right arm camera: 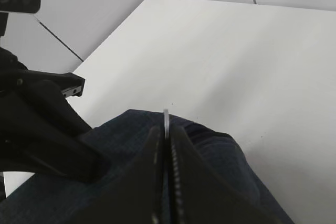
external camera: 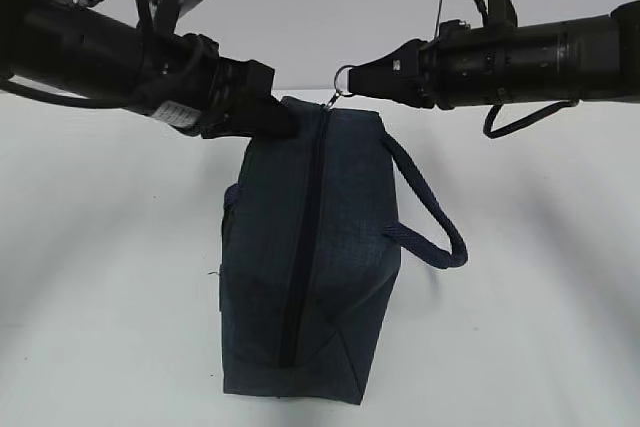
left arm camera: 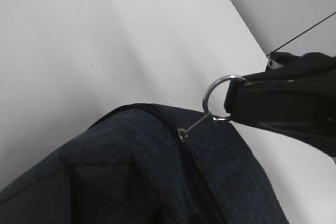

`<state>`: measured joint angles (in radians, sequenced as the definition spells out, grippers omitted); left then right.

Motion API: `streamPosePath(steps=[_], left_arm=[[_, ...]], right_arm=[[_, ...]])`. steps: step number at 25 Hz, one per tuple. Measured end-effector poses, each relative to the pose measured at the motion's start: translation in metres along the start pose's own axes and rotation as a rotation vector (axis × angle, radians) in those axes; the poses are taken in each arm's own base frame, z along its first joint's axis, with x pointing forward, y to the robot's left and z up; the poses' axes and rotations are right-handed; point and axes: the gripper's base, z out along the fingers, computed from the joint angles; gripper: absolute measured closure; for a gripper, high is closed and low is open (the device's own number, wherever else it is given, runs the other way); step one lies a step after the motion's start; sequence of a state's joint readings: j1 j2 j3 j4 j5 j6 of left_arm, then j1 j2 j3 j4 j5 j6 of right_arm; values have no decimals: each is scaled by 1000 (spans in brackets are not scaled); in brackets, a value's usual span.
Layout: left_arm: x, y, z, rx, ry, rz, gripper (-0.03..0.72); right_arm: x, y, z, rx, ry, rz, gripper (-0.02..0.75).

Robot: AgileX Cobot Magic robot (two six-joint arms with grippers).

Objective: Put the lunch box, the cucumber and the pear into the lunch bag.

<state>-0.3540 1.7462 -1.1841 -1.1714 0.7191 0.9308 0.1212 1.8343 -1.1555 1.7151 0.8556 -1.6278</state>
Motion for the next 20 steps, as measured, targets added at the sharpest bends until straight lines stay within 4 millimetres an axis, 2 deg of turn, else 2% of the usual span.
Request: streamPosePath(steps=[11,20], left_arm=[[1,-8,-3,63,37,17,669],[0,-22,-18,86,52,89,670]], right_arm=[[-14,-2,1,36,49,-45,732],[-3,-14,10,46,80,-5,732]])
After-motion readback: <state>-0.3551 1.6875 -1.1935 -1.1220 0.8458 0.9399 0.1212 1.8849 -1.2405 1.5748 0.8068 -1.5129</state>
